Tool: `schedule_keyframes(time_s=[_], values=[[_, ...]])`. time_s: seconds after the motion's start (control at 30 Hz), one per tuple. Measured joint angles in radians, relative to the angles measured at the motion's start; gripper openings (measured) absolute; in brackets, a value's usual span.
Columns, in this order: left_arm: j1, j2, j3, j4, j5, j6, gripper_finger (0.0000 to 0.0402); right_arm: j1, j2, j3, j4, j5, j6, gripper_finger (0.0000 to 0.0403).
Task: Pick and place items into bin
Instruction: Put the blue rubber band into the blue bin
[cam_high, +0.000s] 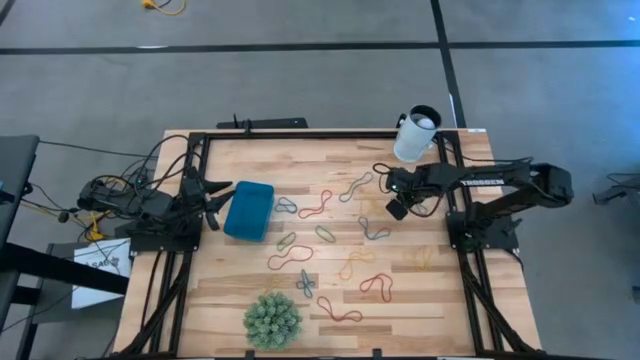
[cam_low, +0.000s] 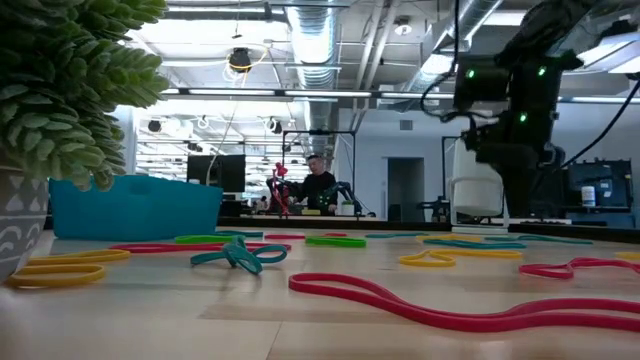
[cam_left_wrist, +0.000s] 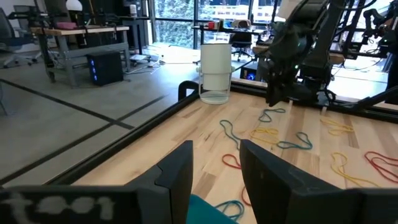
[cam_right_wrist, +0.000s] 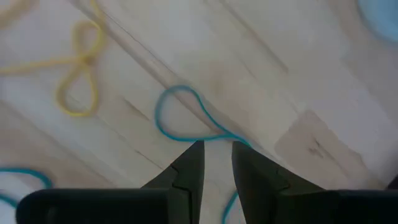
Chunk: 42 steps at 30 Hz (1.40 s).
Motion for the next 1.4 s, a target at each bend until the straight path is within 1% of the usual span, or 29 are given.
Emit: schedule_keyframes(time_s=[0.23,0.4,0.57,0.67,0.83,0.93,1.1,1.4], values=[[0.000,0.000,0.000,0.000,-0.001,0.000,0.0121,-0.032,0.149,-0.004,-0.003,0.002,-0.026,0.0077],[0.000,0.000,0.000,0.000,-0.001,0.001,0.0121,-0.048,0.211,0.004,-0.016,-0.006,-0.065,0.0077],[0.000,0.000,0.000,0.000,-0.001,0.001,0.0121,-0.052,0.219,0.017,-0.025,0.004,-0.077,0.0077],[0.000,0.000,0.000,0.000,-0.001,0.001,0.0121,-0.052,0.198,0.035,-0.033,0.007,-0.094,0.0077],[0.000,0.000,0.000,0.000,-0.001,0.001,0.0121,-0.055,0.156,0.063,-0.056,0.058,-0.099,0.0077],[0.000,0.000,0.000,0.000,-0.001,0.001,0.0121,-0.069,0.156,0.062,-0.086,0.052,-0.114,0.0077],[0.000,0.000,0.000,0.000,-0.001,0.001,0.0121,-0.095,0.188,0.056,-0.087,0.042,-0.134,0.0077],[0.000,0.000,0.000,-0.001,-0.001,0.001,0.0121,-0.144,0.287,0.057,-0.069,0.011,-0.175,0.0077]])
